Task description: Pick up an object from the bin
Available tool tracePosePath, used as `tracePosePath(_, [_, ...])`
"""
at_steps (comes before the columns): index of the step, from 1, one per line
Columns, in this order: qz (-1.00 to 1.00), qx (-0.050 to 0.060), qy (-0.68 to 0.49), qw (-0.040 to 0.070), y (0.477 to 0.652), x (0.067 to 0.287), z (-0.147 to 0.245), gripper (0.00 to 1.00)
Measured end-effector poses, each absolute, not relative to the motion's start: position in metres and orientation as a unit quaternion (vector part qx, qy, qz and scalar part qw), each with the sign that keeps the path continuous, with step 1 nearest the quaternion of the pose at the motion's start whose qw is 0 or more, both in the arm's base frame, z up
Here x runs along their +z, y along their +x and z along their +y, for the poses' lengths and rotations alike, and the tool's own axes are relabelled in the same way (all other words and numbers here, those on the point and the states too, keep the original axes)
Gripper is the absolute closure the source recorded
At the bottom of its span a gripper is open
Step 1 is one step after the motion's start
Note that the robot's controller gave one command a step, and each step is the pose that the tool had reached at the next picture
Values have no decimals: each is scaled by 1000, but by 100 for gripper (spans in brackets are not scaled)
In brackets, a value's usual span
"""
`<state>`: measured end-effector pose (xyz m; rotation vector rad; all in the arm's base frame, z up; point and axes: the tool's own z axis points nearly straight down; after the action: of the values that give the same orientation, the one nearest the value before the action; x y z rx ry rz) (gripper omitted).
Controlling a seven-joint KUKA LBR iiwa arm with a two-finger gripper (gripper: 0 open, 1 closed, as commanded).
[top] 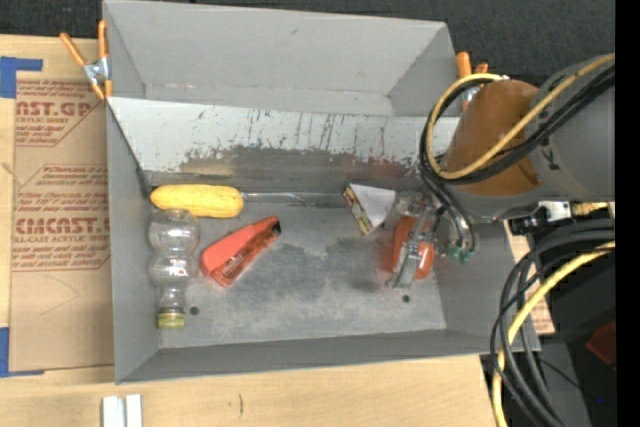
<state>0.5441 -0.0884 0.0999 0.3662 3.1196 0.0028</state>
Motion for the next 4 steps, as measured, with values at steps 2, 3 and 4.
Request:
tracePosePath(2, [987,0,161,3,552,112,-110,0])
tracePosePath(3, [986,3,166,3,559,79,-113,0])
tracePosePath(4, [971,1,239,3,554,69,-90,100])
